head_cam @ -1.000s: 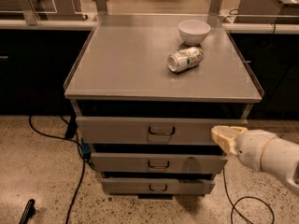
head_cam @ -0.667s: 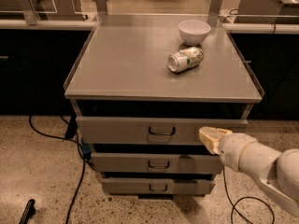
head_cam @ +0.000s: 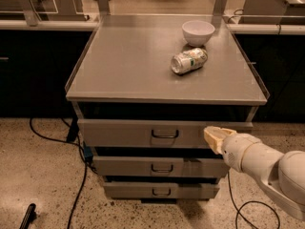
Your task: Open middle drawer
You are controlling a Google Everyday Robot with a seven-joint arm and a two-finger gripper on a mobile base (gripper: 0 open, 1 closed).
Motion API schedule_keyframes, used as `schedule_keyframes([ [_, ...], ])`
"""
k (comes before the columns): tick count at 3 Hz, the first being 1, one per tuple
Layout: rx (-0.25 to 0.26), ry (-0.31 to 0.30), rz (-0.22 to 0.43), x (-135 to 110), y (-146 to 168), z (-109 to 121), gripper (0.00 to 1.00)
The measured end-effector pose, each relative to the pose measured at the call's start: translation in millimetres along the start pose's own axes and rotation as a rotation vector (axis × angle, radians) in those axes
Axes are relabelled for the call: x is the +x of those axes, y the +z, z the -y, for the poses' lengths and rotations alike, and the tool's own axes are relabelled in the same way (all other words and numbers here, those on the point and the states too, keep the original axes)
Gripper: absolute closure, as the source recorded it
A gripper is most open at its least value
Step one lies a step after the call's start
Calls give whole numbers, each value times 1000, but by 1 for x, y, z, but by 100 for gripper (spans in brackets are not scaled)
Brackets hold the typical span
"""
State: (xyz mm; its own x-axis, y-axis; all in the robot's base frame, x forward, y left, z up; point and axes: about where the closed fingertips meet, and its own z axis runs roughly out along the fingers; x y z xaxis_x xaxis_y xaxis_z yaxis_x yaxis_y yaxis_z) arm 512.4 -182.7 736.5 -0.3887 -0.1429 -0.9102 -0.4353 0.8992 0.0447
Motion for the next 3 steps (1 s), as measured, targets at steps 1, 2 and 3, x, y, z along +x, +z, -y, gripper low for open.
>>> schedule_keyframes([
  [1, 30, 36, -7, 25, 12, 0, 100],
  [2, 69, 87, -16, 68, 35, -1, 100],
  [3, 92, 164, -43, 111, 57, 1, 100],
])
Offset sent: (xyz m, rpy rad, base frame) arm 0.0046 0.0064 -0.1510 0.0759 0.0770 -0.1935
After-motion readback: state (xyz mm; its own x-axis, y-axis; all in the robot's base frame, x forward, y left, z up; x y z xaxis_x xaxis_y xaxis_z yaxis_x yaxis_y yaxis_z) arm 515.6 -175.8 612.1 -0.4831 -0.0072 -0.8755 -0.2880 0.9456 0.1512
